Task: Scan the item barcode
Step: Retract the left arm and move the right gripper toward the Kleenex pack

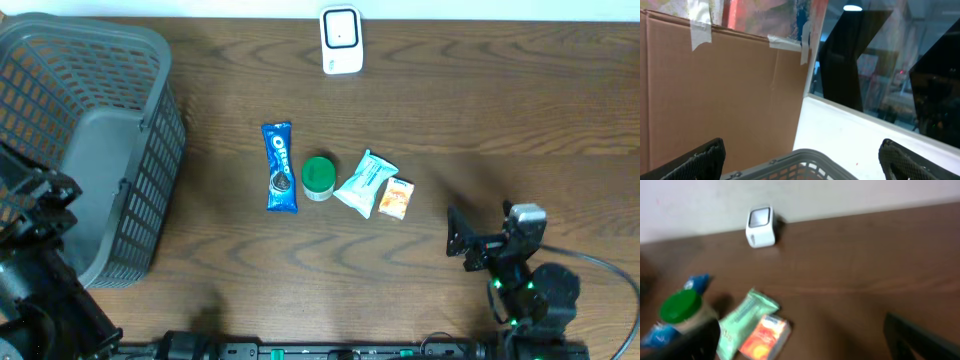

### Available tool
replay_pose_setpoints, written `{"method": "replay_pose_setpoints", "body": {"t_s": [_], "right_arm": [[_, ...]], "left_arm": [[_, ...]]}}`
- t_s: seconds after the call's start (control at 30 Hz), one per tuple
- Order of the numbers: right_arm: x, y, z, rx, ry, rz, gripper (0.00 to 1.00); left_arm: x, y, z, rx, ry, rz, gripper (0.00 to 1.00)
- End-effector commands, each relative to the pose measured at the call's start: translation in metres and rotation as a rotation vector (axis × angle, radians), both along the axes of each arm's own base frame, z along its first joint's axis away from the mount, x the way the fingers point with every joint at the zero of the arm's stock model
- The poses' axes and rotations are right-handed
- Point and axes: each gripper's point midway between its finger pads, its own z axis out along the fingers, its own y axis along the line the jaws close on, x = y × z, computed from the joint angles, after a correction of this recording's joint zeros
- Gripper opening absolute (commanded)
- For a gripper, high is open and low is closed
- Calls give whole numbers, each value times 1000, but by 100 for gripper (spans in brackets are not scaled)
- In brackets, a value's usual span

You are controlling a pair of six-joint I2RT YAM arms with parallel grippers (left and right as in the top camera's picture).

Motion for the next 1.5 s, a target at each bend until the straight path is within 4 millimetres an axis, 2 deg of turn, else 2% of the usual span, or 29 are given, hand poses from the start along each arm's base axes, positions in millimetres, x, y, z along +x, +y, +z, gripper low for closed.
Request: {"method": "replay_pose_setpoints", "body": {"t_s": [0.0, 0.17, 0.33, 0.37, 0.4, 0.5, 0.6, 0.67, 0.77, 0.87, 0.97, 1.07, 1.1, 1.13, 1.23, 1.3, 1.37, 1.47], "right_arm": [[16, 16, 36, 33, 127, 63, 99], [49, 55, 60, -29, 420, 122, 99], [65, 134, 66, -163, 678, 319, 99], [72, 148, 65, -177, 698, 347, 99], [75, 154, 63, -185, 705, 356, 99], [98, 184, 45, -188, 710, 399, 99], [118, 205, 34, -134, 692, 393, 99], [123, 216, 38, -96, 664, 432, 99], [141, 221, 51, -68, 575, 433, 99], [147, 223, 57, -62, 540, 438, 99], [152, 229, 62, 7, 536, 409, 99], [146, 226, 55, 127, 640, 276, 99], [144, 219, 49, 173, 686, 190, 99], [136, 199, 34, 275, 798, -36, 99], [98, 163, 4, 415, 1018, -435, 96], [85, 151, -3, 379, 1055, -509, 99], [85, 132, -5, 244, 1006, -519, 99], [83, 125, -15, 158, 1004, -500, 99]], "left_arm": [[-3, -5, 5, -8, -52, -55, 98], [-4, -5, 8, -8, -64, -54, 98], [-7, -5, 9, -7, -70, -54, 98], [-8, -5, 9, -7, -74, -54, 98], [-10, -4, 10, -8, -79, -54, 98], [-21, -4, 13, -8, -105, -54, 98], [-35, -3, 17, -10, -140, -54, 98], [-47, -2, 20, -10, -170, -54, 98], [-77, 0, 25, -13, -240, -54, 98], [-100, 1, 27, -14, -288, -54, 98], [-111, 2, 28, -15, -315, -54, 98], [-112, 2, 28, -16, -317, -55, 98], [-111, 2, 28, -15, -316, -55, 98], [-111, 1, 28, -15, -316, -56, 98], [-111, 1, 28, -14, -316, -57, 98], [-111, 1, 28, -14, -316, -57, 98], [-111, 1, 28, -14, -316, -57, 98], [-111, 1, 28, -20, -321, -60, 98]]}}
